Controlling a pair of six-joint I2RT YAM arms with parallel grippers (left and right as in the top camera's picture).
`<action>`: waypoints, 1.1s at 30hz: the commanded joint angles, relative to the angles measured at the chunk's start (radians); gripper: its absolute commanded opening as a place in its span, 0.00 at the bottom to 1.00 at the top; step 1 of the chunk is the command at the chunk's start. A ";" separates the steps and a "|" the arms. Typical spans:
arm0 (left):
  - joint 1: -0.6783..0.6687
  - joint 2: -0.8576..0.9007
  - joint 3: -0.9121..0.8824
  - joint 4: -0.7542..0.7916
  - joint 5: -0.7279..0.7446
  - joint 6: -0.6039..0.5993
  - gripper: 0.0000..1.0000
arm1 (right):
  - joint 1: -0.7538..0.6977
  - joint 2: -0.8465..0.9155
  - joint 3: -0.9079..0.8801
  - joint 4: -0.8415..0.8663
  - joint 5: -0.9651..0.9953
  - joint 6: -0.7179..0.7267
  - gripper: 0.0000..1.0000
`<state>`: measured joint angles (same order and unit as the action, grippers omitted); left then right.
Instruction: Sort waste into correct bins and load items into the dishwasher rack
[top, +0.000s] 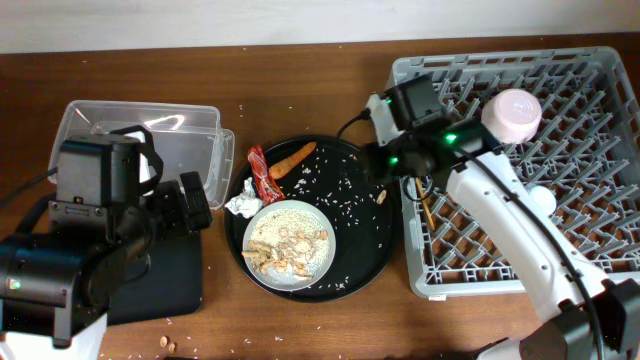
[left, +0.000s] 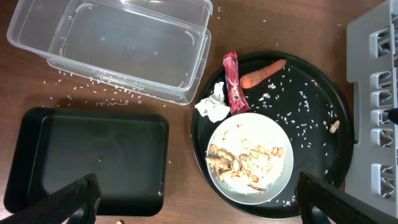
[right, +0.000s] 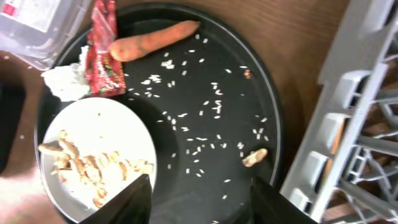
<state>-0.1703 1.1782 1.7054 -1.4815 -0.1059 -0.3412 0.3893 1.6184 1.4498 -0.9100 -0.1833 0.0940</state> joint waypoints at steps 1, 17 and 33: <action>0.005 -0.004 0.003 -0.002 -0.007 -0.003 0.99 | -0.011 -0.016 0.015 0.017 0.029 0.068 0.52; 0.005 -0.004 0.003 -0.002 -0.007 -0.003 0.99 | 0.023 -0.560 0.015 0.032 0.087 0.015 0.98; 0.005 -0.004 0.003 -0.003 -0.007 -0.003 0.99 | -0.127 -0.990 -0.597 0.375 0.314 -0.008 0.98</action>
<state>-0.1703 1.1782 1.7054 -1.4815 -0.1059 -0.3412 0.3050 0.7235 1.0855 -0.6510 0.1112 0.0963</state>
